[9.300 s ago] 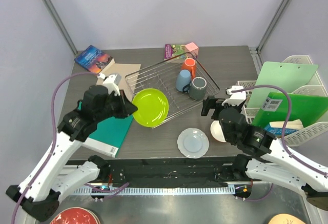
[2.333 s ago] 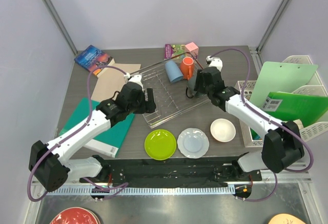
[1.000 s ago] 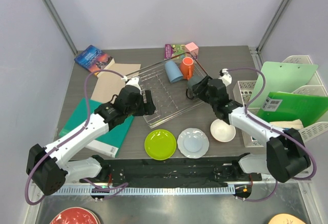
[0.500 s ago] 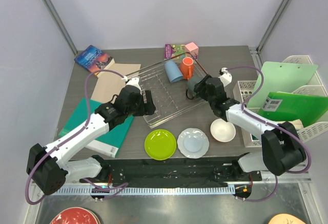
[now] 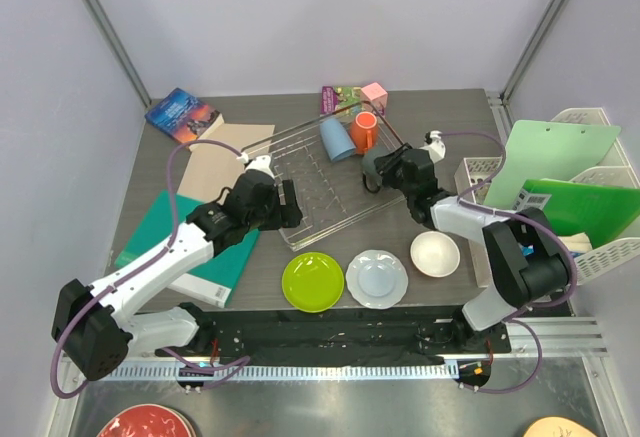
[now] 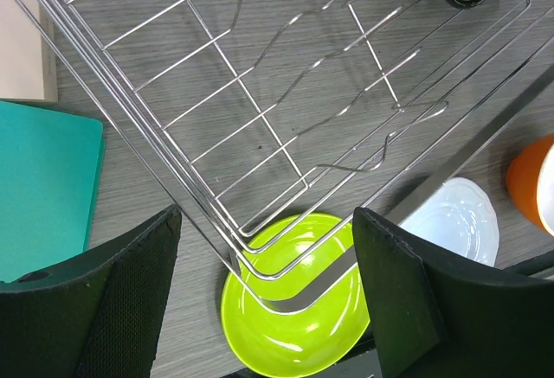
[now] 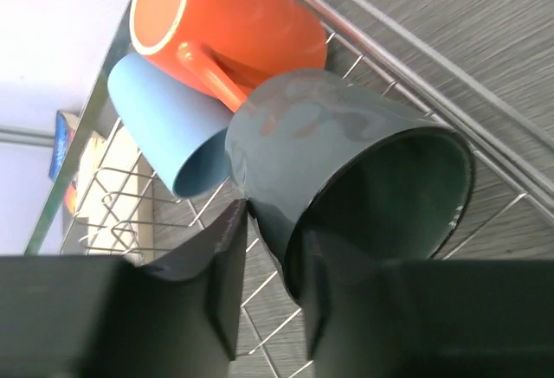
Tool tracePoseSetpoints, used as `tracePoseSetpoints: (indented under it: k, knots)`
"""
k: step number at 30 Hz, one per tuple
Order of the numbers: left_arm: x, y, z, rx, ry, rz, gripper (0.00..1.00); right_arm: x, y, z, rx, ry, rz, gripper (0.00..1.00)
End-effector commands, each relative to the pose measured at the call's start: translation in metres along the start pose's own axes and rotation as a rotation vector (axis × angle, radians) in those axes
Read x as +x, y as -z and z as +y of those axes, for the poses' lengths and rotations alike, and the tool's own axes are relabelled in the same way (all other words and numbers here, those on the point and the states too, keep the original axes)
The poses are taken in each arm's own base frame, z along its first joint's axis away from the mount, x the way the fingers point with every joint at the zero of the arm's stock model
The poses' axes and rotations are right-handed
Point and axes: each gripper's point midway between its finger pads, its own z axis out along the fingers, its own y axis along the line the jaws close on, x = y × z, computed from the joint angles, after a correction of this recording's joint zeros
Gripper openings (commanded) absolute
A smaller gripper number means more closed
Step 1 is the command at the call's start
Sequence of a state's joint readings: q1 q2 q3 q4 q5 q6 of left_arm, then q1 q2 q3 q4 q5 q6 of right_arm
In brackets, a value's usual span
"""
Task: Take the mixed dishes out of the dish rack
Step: Pick up the cup from the dish rack.
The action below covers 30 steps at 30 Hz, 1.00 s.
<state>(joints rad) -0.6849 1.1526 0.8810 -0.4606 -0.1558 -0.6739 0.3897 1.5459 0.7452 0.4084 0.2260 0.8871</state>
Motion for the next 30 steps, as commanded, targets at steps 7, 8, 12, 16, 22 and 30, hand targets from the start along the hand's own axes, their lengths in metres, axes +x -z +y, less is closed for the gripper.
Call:
tracePoseSetpoints:
  k: [7, 8, 12, 16, 22, 30]
  knots:
    - [-0.008, 0.003, 0.000, 0.007, 0.019, -0.048, 0.79, 0.007, 0.017, -0.001, -0.041, -0.008, 0.035, 0.01]
    - [-0.008, 0.003, 0.000, 0.006, 0.019, -0.049, 0.79, 0.004, 0.021, 0.002, -0.055, -0.002, 0.030, 0.01]
    - [-0.012, 0.004, 0.002, -0.008, 0.019, -0.067, 0.79, -0.021, 0.047, 0.032, -0.160, 0.040, -0.009, 0.01]
    - [-0.022, 0.008, 0.006, -0.040, 0.039, -0.113, 0.79, -0.045, 0.078, 0.075, -0.303, 0.061, -0.028, 0.01]
    - [-0.047, 0.021, 0.004, -0.030, 0.145, -0.240, 0.82, -0.066, 0.132, 0.141, -0.629, 0.015, -0.040, 0.01]
    - [-0.094, 0.063, -0.023, 0.259, 0.386, -0.521, 1.00, -0.068, 0.186, 0.184, -1.044, -0.246, 0.013, 0.01]
